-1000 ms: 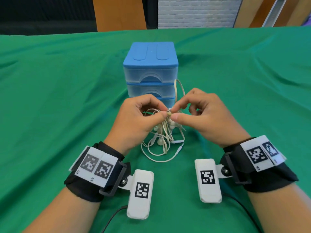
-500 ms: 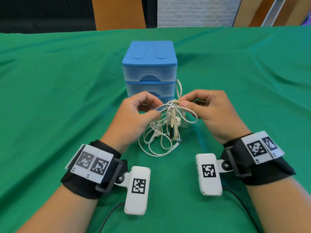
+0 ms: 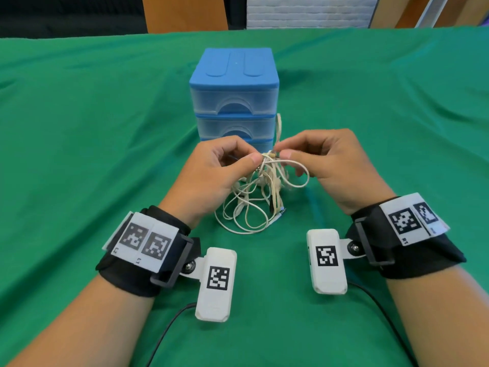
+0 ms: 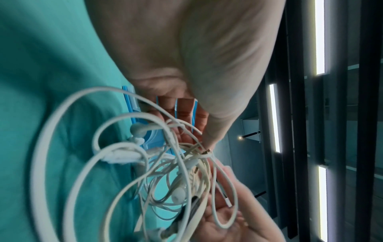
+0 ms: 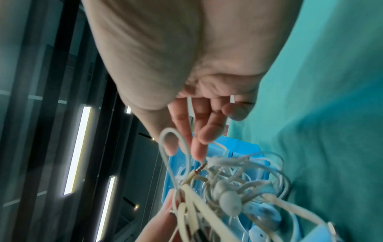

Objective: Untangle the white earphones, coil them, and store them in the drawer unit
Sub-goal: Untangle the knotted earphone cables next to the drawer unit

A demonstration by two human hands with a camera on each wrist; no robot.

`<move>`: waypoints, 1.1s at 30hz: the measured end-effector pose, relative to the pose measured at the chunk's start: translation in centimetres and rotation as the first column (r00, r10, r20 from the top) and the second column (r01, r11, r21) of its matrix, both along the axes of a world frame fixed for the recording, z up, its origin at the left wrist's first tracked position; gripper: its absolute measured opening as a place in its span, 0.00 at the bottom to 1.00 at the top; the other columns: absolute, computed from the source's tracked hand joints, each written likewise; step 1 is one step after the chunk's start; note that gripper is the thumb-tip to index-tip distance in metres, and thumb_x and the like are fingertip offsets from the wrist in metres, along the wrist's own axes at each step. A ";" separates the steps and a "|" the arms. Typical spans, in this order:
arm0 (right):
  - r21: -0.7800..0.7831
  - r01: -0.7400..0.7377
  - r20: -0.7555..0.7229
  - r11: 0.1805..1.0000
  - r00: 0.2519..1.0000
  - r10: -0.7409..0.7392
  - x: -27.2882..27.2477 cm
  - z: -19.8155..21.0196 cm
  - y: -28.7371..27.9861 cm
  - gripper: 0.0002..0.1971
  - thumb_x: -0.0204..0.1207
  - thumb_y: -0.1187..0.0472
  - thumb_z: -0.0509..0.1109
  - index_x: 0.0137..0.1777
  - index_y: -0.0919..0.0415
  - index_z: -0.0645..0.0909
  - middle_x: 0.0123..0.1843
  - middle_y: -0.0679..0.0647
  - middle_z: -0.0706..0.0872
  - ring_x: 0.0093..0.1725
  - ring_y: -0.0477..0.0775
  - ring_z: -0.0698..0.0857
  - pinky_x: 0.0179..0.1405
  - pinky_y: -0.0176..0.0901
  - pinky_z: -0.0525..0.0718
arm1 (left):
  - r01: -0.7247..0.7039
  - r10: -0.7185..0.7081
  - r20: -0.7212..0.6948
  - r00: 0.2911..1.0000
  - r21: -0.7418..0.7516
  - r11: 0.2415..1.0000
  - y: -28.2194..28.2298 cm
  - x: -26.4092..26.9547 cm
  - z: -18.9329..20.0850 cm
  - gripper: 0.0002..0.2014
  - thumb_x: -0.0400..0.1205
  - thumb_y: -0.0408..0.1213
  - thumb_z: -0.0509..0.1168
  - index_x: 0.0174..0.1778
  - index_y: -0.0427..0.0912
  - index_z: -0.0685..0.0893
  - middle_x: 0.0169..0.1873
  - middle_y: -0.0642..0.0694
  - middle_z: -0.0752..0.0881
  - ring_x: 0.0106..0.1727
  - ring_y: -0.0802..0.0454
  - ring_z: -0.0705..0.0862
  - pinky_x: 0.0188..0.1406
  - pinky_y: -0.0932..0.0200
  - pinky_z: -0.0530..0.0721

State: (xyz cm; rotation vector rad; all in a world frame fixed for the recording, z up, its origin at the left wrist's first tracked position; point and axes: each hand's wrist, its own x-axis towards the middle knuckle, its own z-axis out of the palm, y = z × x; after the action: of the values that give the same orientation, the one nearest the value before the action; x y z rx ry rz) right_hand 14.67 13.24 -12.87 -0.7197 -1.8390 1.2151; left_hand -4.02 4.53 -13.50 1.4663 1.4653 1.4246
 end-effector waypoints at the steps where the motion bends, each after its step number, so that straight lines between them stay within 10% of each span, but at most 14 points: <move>1: 0.016 0.020 -0.057 1.000 0.998 -0.019 -0.1 0.3 -0.1 0.06 0.76 0.71 0.75 0.52 0.70 0.89 0.38 0.57 0.91 0.33 0.39 0.83 0.36 0.29 0.80 | -0.011 0.011 0.011 1.000 -0.005 1.000 0.0 -0.1 0.0 0.05 0.82 0.33 0.72 0.43 0.37 0.89 0.36 0.42 0.88 0.38 0.51 0.82 0.44 0.57 0.81; 7: 0.185 -0.079 -0.016 0.980 0.996 0.084 -0.1 1.0 -1.0 0.06 0.71 0.61 0.81 0.41 0.63 0.89 0.36 0.65 0.83 0.32 0.62 0.72 0.36 0.52 0.71 | -0.068 0.070 0.098 0.993 -0.024 0.997 0.2 -0.1 -0.2 0.05 0.82 0.31 0.72 0.43 0.32 0.87 0.33 0.41 0.87 0.32 0.53 0.82 0.33 0.68 0.78; 12: 0.208 -0.118 0.233 0.971 0.970 0.068 -0.3 0.7 -0.9 0.10 0.65 0.57 0.86 0.42 0.56 0.90 0.38 0.48 0.76 0.31 0.49 0.68 0.35 0.33 0.68 | -0.035 0.043 0.224 0.974 -0.042 0.999 0.1 0.0 0.0 0.03 0.83 0.28 0.70 0.44 0.33 0.85 0.29 0.46 0.88 0.30 0.52 0.84 0.31 0.63 0.82; 24: 0.236 -0.063 0.196 0.970 0.980 0.016 -0.3 0.2 -0.2 0.13 0.71 0.76 0.74 0.37 0.56 0.87 0.41 0.55 0.82 0.35 0.48 0.74 0.36 0.27 0.70 | 0.039 -0.022 0.289 0.957 -0.052 0.998 -0.2 0.3 0.4 0.12 0.82 0.22 0.69 0.57 0.38 0.78 0.29 0.41 0.84 0.28 0.49 0.83 0.35 0.56 0.83; 29: 0.210 -0.125 0.194 0.970 0.977 0.084 -0.4 0.7 -1.0 0.02 0.70 0.60 0.78 0.42 0.55 0.91 0.43 0.59 0.80 0.36 0.55 0.74 0.39 0.34 0.72 | 0.040 -0.022 0.289 0.957 -0.058 0.997 -0.2 0.4 0.2 0.05 0.81 0.24 0.70 0.51 0.34 0.86 0.33 0.41 0.89 0.30 0.52 0.85 0.36 0.60 0.85; 33: 0.251 -0.091 0.226 0.964 0.974 0.033 -0.4 0.7 -1.1 0.14 0.64 0.49 0.85 0.41 0.54 0.85 0.40 0.48 0.81 0.33 0.51 0.74 0.35 0.31 0.71 | 0.049 -0.031 0.323 0.946 -0.049 0.998 -0.2 0.5 0.3 0.03 0.81 0.25 0.70 0.50 0.32 0.88 0.35 0.40 0.90 0.33 0.51 0.87 0.38 0.61 0.87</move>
State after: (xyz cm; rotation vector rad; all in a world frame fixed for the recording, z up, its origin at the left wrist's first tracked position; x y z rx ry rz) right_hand 14.26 12.19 -12.14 -0.6734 -2.1699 0.9363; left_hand -3.52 4.35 -13.24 1.1558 1.2529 1.5040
